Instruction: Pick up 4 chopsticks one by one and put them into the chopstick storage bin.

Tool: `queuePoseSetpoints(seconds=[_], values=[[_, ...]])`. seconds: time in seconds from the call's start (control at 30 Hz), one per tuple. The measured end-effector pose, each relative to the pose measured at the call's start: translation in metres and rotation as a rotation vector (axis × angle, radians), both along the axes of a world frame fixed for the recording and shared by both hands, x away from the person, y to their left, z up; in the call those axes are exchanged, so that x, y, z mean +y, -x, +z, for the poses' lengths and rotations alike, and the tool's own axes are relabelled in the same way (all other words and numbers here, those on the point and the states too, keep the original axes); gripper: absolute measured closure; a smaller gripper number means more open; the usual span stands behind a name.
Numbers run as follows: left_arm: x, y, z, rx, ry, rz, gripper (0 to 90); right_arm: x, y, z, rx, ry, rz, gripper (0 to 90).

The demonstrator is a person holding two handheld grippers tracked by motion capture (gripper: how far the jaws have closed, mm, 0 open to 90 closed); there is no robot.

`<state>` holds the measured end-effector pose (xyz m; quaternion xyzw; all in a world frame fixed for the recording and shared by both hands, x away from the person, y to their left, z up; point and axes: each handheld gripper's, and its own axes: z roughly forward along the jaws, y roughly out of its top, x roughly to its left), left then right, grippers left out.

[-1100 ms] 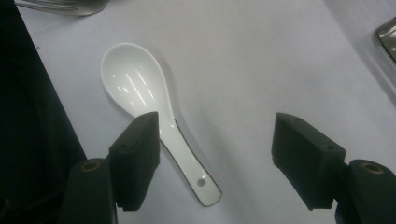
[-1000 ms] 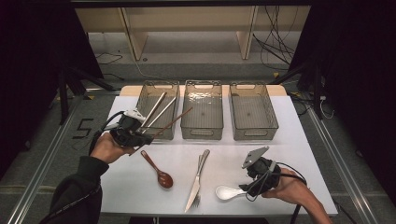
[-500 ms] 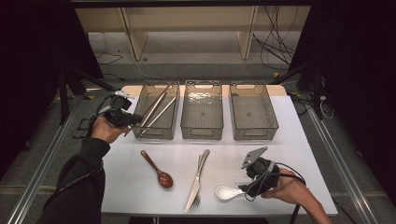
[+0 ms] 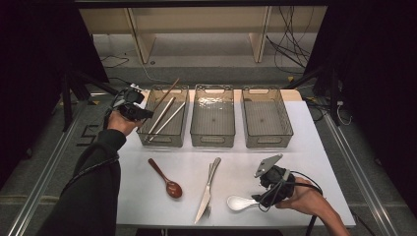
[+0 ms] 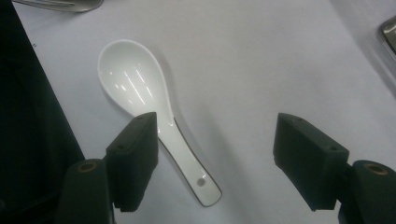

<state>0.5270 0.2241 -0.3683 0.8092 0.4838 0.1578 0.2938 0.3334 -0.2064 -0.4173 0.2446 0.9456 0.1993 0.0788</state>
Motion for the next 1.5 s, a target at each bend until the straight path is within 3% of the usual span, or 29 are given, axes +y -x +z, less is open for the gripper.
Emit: queuePoseSetpoints(seconds=[0.1,0.2,0.67,0.8,0.83,0.97,1.03,1.1,1.37,1.5], values=[[0.001,-0.005,-0.001,0.002,0.013,0.012,85.3,0.000,0.000,0.000,0.000,-0.001,0.002,31.8],[-0.001,-0.009,-0.003,0.008,-0.009,0.010,85.2,0.001,0.000,-0.001,0.000,0.003,0.000,31.8],[-0.005,-0.027,-0.017,0.024,-0.037,0.016,84.8,0.000,0.000,0.000,0.002,0.003,0.003,31.8],[-0.008,-0.029,-0.024,0.045,-0.052,0.022,83.8,0.000,0.000,-0.001,0.001,0.008,0.009,31.8],[-0.008,-0.030,-0.026,0.054,-0.055,0.030,82.1,0.001,0.000,-0.001,0.002,0.008,0.009,31.8],[-0.009,-0.029,-0.027,0.066,-0.052,0.045,58.9,0.000,0.001,0.000,0.003,0.003,0.007,31.8],[-0.009,-0.026,-0.024,0.069,-0.043,0.063,48.0,0.000,0.001,0.000,0.002,0.004,0.002,31.8],[-0.008,-0.021,-0.018,0.059,-0.007,0.060,42.8,-0.001,0.000,0.000,0.002,0.005,0.001,31.8],[-0.019,0.017,0.004,0.009,0.025,-0.042,28.5,0.000,0.000,-0.001,0.004,0.010,0.004,31.5],[-0.027,0.040,0.009,-0.017,0.019,-0.096,23.5,0.001,0.001,-0.001,0.006,0.011,0.006,31.3]])
